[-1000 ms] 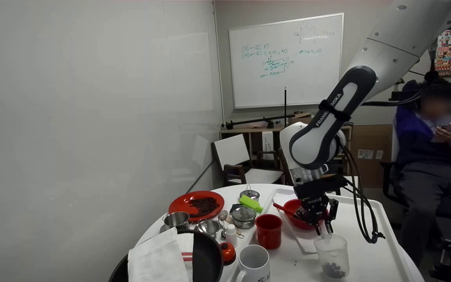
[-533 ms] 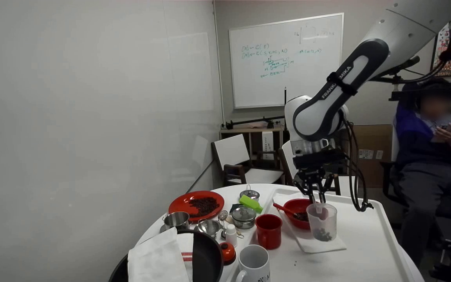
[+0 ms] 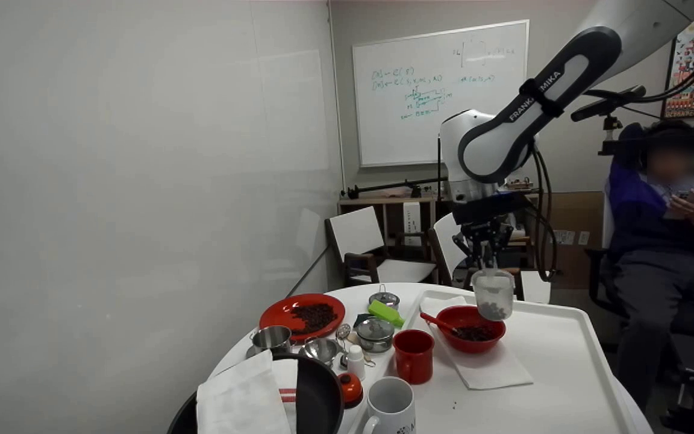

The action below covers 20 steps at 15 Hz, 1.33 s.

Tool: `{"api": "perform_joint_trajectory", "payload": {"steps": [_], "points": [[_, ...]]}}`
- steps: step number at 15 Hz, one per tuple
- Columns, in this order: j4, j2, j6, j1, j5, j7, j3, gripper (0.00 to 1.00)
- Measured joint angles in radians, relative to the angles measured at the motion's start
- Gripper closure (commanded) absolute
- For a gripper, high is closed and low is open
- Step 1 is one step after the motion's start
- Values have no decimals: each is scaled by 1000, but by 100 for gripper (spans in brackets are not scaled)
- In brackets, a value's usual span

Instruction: Put the object from the cup to the red bowl

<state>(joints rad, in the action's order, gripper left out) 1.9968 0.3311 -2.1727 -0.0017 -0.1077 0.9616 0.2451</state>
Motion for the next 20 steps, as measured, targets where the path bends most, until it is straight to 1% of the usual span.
{"api": "perform_joint_trajectory", "payload": {"steps": [4, 7, 14, 17, 20], "points": [[-39, 5, 13, 2, -87, 94, 3, 89], [-82, 7, 38, -9, -92, 105, 4, 89], [-190, 12, 87, -87, -92, 143, 30, 89], [-208, 31, 87, -84, -137, 236, 40, 89], [-217, 57, 87, -48, -244, 379, 40, 89]]}}
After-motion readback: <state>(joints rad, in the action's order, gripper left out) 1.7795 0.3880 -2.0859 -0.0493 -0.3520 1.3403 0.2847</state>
